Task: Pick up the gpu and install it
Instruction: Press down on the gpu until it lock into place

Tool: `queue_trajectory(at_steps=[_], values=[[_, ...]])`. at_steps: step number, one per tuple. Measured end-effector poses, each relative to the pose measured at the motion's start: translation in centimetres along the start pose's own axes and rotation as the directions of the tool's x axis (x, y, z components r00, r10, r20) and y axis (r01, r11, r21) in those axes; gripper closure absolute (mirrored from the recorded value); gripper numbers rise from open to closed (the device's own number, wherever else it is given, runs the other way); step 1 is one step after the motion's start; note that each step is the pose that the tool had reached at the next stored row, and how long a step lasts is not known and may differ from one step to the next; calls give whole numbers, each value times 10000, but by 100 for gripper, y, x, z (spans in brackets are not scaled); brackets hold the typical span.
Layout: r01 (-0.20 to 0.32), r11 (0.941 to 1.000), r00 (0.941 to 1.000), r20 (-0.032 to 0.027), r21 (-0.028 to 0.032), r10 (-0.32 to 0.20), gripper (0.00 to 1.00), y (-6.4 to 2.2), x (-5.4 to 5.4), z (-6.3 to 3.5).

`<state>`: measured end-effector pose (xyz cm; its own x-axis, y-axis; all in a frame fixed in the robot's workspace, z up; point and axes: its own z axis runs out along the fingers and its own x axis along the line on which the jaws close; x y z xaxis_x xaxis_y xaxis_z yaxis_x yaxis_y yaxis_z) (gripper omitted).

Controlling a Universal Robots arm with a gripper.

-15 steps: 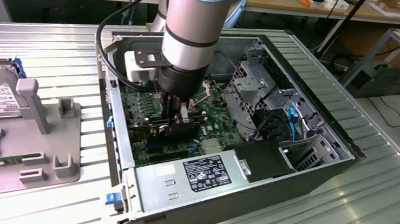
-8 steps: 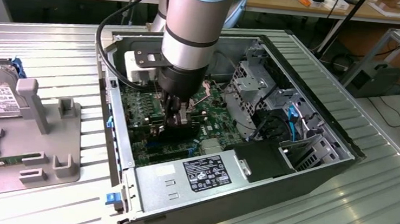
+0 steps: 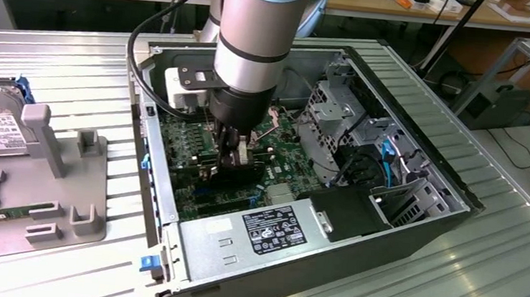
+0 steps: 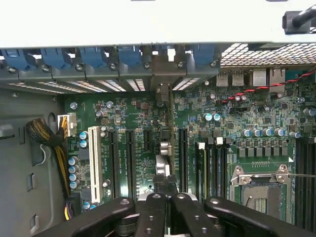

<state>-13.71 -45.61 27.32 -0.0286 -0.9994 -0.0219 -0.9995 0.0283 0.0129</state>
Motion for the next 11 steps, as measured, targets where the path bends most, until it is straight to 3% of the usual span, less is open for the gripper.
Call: queue_trajectory(at_steps=[11], values=[[1,10000,10000,3,23,-1,89,6,0,12]])
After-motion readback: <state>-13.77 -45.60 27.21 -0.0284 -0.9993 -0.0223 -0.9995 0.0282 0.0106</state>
